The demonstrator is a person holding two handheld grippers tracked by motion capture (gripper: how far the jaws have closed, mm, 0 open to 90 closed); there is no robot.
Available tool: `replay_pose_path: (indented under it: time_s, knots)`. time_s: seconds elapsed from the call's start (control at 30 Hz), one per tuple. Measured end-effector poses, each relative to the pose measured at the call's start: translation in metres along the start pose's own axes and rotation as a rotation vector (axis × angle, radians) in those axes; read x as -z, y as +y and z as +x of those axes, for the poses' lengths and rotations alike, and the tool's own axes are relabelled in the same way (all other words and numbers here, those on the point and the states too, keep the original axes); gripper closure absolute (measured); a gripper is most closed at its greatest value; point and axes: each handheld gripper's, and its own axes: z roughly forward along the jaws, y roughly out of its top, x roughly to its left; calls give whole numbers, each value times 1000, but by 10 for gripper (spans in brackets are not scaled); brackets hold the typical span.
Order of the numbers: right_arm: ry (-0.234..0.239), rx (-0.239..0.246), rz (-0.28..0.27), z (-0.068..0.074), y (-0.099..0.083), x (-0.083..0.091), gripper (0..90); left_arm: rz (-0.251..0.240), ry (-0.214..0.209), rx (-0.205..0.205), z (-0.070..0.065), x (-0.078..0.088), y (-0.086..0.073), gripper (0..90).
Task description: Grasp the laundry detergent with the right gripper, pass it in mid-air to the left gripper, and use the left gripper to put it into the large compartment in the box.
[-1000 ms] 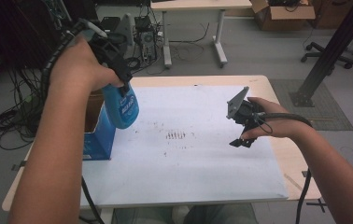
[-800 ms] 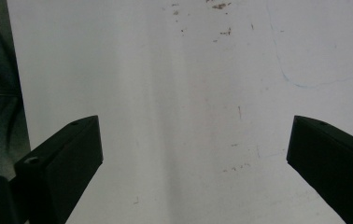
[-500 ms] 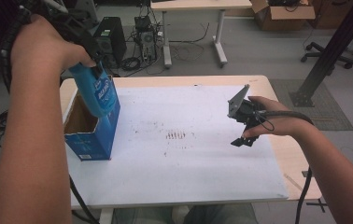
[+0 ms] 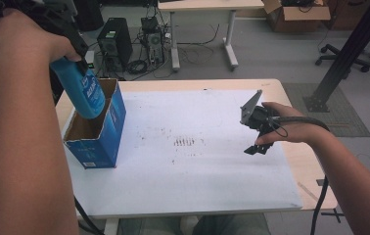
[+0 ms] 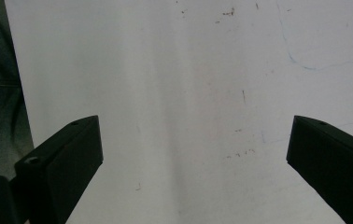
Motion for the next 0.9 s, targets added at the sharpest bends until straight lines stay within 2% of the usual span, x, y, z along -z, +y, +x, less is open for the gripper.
replay_pose_path:
  time_s: [0.27,0.4,0.47,0.67,0.9]
  knots:
    - [-2,-13,-7,-3,-1,-2,37,3,14,51,17,-2,4,386]
    - [2,-17,-3,-4,-1,-4,37,5,17,55,21,-4,4,386]
    - [9,-20,4,-4,0,-7,37,11,11,72,26,-9,5,386]
    - [8,-16,7,-5,4,-9,37,22,11,90,34,-23,6,385]
    - [11,-18,7,-4,4,-10,37,42,10,87,37,-41,9,386]
